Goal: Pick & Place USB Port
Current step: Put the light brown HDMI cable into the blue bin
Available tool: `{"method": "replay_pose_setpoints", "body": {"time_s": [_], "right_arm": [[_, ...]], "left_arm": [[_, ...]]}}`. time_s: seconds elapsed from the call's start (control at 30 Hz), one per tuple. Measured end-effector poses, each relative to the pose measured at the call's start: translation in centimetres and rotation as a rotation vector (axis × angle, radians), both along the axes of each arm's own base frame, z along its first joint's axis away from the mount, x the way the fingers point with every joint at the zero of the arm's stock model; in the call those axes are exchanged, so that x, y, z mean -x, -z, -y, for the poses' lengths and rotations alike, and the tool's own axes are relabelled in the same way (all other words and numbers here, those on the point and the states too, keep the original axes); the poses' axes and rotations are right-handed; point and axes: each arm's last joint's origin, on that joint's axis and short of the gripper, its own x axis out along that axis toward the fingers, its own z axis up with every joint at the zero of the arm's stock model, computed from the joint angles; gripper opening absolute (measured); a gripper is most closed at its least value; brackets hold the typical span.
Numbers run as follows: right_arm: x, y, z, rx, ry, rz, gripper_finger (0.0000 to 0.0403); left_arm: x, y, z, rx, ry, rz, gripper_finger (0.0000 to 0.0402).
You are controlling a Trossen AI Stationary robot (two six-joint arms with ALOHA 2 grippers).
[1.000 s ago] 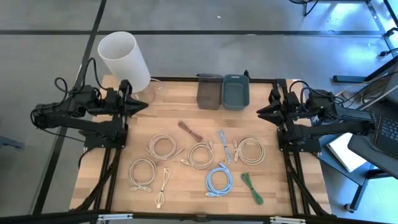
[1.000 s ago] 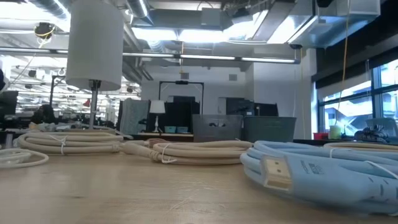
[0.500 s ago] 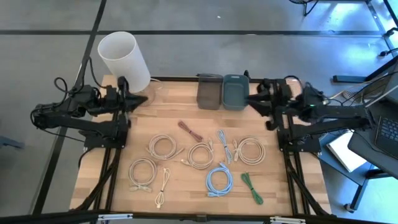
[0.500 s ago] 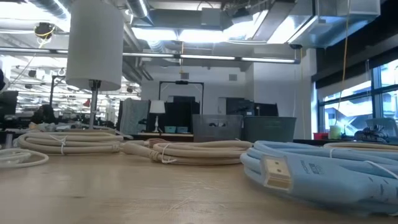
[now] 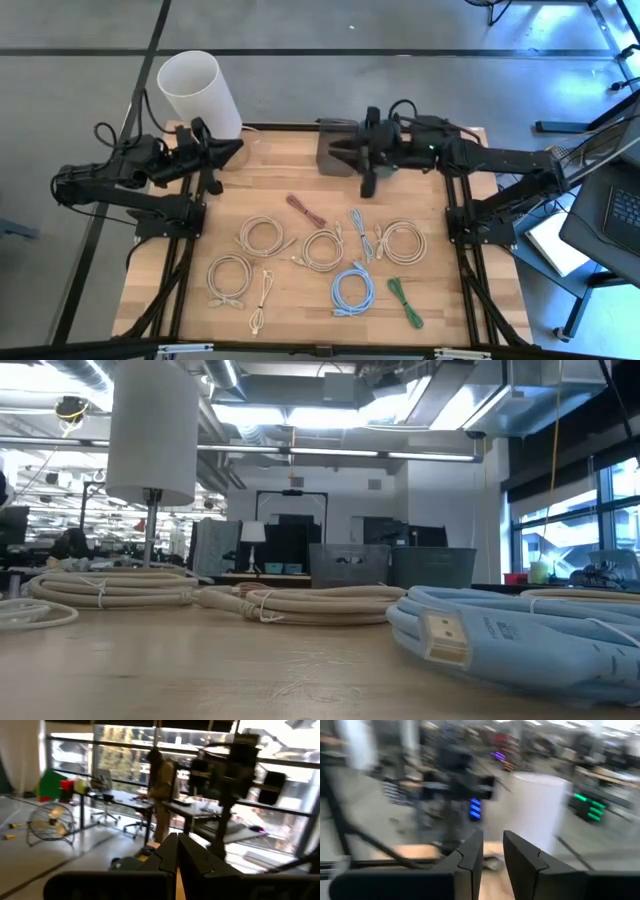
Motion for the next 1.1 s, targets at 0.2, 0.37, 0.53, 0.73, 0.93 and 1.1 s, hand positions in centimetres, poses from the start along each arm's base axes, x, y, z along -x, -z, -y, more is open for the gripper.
{"method": "replay_pose_setpoints", "body": {"time_s": [0.2, 0.37, 0.53, 0.73, 0.93, 1.1], "right_arm": [[-0.3, 0.5, 0.2, -0.083, 0.096, -0.107, 0.0083], [1.2, 1.6, -0.1, -0.146, 0.109, -0.273, 0.0081], [3.4, 3.3, -1.4, -0.138, 0.140, -0.468, 0.0056], [6.5, 6.4, -2.5, -0.238, 0.056, -0.551, 0.0016], [10.7, 11.3, -2.6, -0.387, -0.041, -0.679, 0.0010], [13.4, 14.4, -2.8, -0.488, -0.127, -0.753, 0.0041]], "left_arm": [[-0.6, 0.6, 0.3, 0.023, 0.139, -0.051, 0.0006], [-2.0, 1.2, 0.5, 0.038, 0.274, -0.114, 0.0006], [-3.8, 2.9, 0.6, 0.041, 0.324, -0.267, 0.0006], [-7.5, 4.8, 0.4, 0.089, 0.296, -0.379, 0.0006], [-11.5, 7.5, 0.1, 0.181, 0.253, -0.467, 0.0006], [-14.2, 8.6, 0.1, 0.250, 0.276, -0.420, 0.0006]]}}
